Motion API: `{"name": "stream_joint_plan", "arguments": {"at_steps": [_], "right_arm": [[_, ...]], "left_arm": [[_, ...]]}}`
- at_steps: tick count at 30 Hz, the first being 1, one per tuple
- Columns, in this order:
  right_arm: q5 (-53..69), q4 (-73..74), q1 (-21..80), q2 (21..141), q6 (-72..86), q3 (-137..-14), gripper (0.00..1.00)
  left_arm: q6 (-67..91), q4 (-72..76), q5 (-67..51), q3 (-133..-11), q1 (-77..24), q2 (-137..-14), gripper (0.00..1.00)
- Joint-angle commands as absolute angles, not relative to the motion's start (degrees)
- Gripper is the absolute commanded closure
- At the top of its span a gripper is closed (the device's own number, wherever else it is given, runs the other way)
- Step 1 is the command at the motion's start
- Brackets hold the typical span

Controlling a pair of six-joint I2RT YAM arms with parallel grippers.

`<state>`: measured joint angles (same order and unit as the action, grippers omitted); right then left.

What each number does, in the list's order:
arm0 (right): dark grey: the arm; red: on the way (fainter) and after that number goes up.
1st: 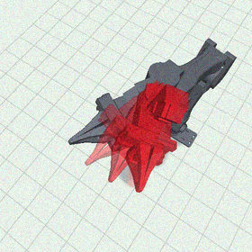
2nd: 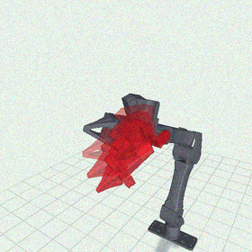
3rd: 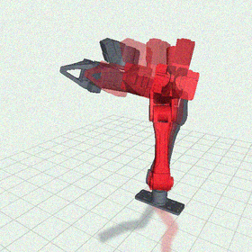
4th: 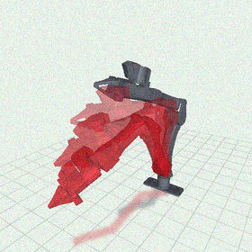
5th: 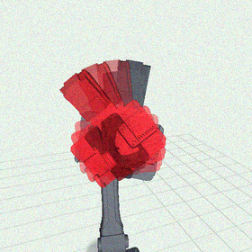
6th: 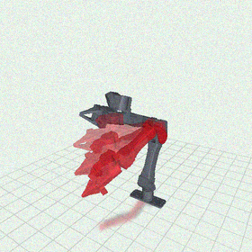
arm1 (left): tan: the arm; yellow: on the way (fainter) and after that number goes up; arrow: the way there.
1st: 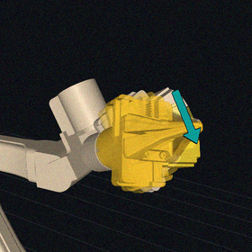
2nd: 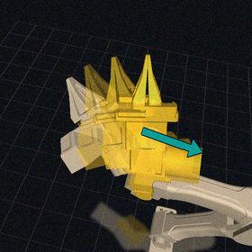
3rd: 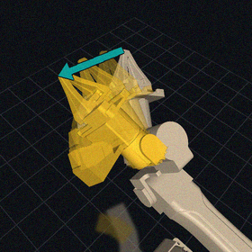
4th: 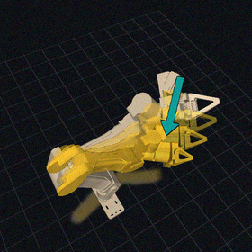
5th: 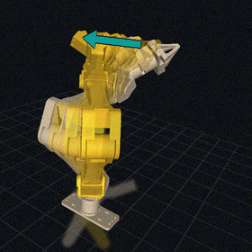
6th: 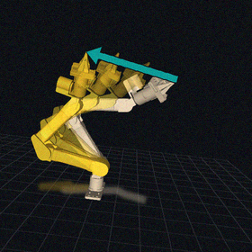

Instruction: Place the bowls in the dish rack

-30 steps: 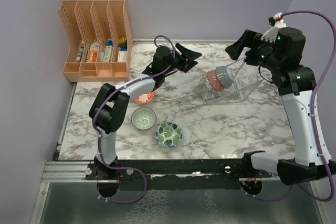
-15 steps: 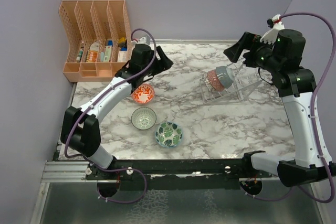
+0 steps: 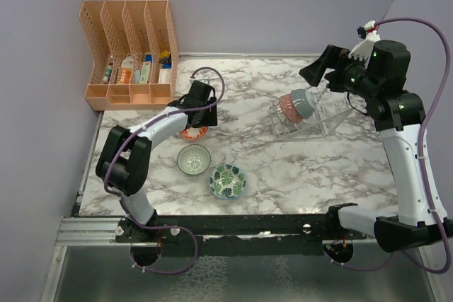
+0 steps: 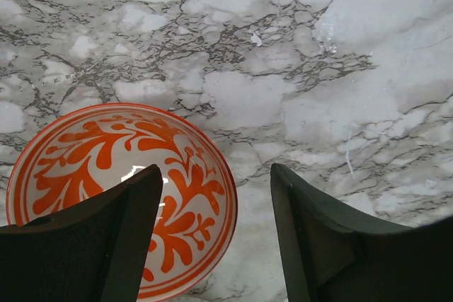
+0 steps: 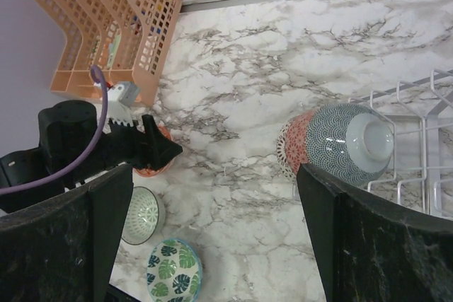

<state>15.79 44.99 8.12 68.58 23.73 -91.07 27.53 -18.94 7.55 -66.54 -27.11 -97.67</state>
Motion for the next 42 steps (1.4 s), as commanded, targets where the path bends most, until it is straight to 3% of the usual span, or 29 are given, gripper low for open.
{"name": "stream_joint_plan", "arguments": {"at_steps": [1, 9, 15, 17, 25, 31, 35, 42], "right_arm": [[17.1, 44.9, 7.7, 66.9, 24.1, -90.9, 0.0], [16.0, 45.4, 7.7, 66.5, 23.7, -91.3, 0.0], [15.6, 45.3, 7.7, 66.5, 23.8, -91.5, 0.01], [15.5, 45.4, 7.7, 66.3, 23.8, -91.5, 0.0], [15.0, 46.3, 7.7, 65.9, 23.9, -93.1, 0.0], [14.1, 46.2, 7.7, 66.2, 25.9, -94.9, 0.0], [14.5, 45.0, 7.7, 67.3, 28.9, -98.7, 0.0], [18.0, 42.5, 7.7, 70.2, 34.3, -107.4, 0.0]], "left_arm": [[23.2, -19.5, 9.1, -67.8, -27.5, -101.0, 0.39], [22.3, -21.5, 11.0, -66.5, -28.9, -101.6, 0.56], [21.0, -23.1, 12.1, -66.9, -29.4, -100.4, 0.84], [20.6, -23.4, 11.9, -66.9, -29.4, -100.2, 1.0], [19.7, -23.9, 8.3, -68.1, -29.4, -95.6, 1.0], [29.1, -19.6, -7.0, -76.2, -29.5, -88.9, 1.0], [46.5, -4.0, -17.7, -76.7, -29.8, -85.9, 1.0], [74.0, 27.3, -21.1, -71.4, -31.2, -86.4, 1.0]]}}
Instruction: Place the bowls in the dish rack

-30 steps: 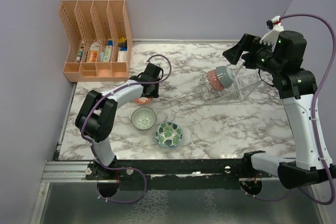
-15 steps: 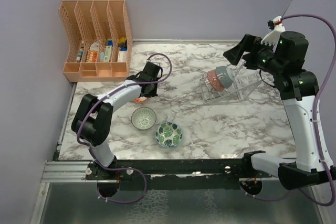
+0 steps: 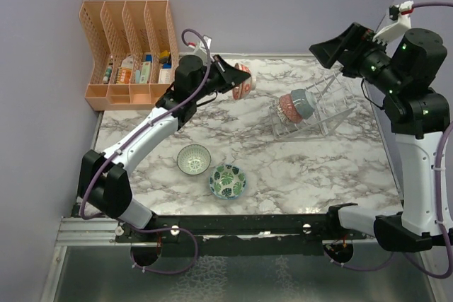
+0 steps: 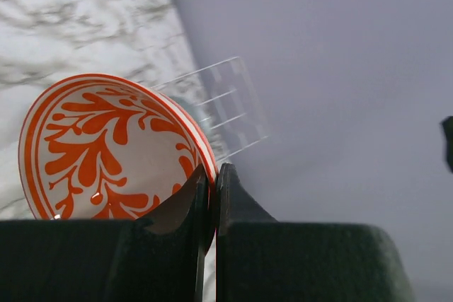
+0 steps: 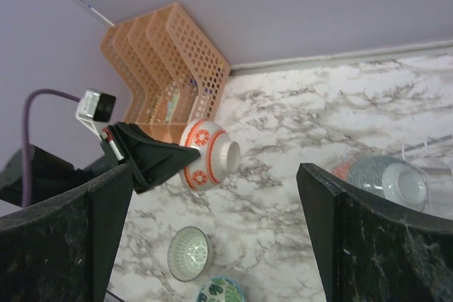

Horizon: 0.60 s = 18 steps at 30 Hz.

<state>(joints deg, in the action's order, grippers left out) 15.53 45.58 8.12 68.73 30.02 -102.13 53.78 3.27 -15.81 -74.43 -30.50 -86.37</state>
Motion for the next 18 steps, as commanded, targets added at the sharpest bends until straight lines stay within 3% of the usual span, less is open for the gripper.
{"name": "stream_joint_plan", "arguments": {"at_steps": [1, 9, 18], "right_arm": [[18.8, 42.4, 7.7, 70.8, 34.6, -108.7, 0.0], [21.7, 41.9, 7.7, 71.9, 33.8, -112.2, 0.0], [21.0, 43.4, 7.7, 72.1, 30.9, -113.1, 0.0]], "left_arm": [[77.5, 31.0, -20.7, -70.6, -31.5, -86.8, 1.0], [93.2, 50.8, -17.8, -73.6, -36.7, -98.4, 1.0], [105.3, 59.8, -11.6, -86.2, -44.3, -113.6, 1.0]]}}
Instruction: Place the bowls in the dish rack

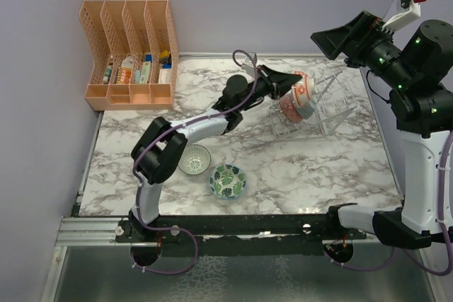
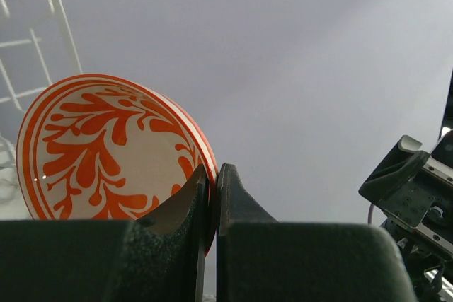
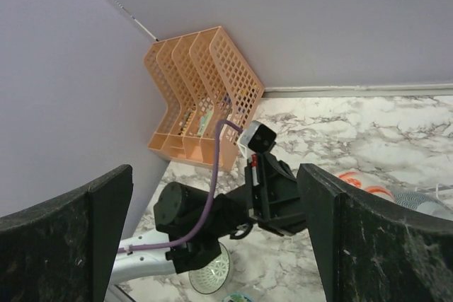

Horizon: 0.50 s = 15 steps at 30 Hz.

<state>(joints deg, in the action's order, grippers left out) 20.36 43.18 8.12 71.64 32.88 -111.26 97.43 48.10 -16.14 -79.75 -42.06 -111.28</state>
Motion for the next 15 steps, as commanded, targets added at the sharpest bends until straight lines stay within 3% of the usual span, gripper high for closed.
{"name": "stream_joint_plan", "arguments": {"at_steps": [1, 15], "right_arm": [[20.9, 43.8, 7.7, 72.3, 30.6, -113.4, 0.01], [20.9, 45.3, 7.7, 72.3, 29.3, -113.1, 0.0]], "left_arm": [[105.5, 59.9, -11.0, -87.4, -44.7, -114.6, 1.0], [108.4, 60.3, -6.9, -93.5, -46.4, -123.7, 1.0]]}}
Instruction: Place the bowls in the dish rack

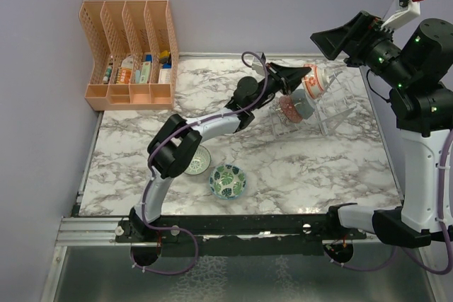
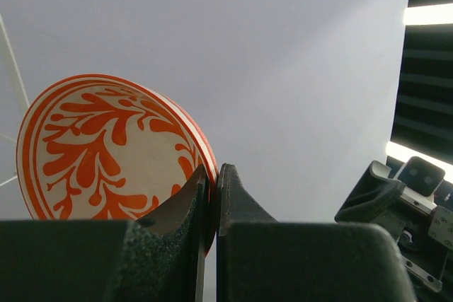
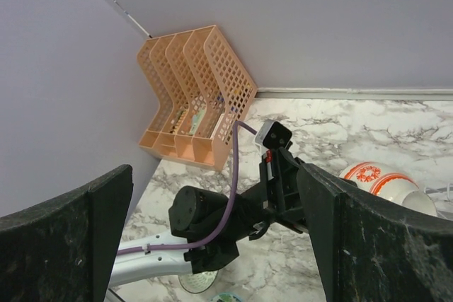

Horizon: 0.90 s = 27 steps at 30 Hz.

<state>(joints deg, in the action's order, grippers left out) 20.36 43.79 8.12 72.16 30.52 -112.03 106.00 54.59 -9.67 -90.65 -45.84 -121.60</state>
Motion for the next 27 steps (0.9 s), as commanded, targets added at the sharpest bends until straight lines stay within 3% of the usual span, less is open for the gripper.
{"name": "stream_joint_plan", "arguments": {"at_steps": [1, 27], "right_arm": [[20.9, 45.3, 7.7, 72.4, 29.3, -113.1, 0.0], [19.9, 46.2, 7.7, 71.6, 26.7, -110.4, 0.0]], "left_arm": [[108.6, 60.6, -6.9, -94.2, -46.5, -124.4, 1.0], [110.8, 59.5, -7.2, -100.4, -47.3, -134.1, 1.0]]}}
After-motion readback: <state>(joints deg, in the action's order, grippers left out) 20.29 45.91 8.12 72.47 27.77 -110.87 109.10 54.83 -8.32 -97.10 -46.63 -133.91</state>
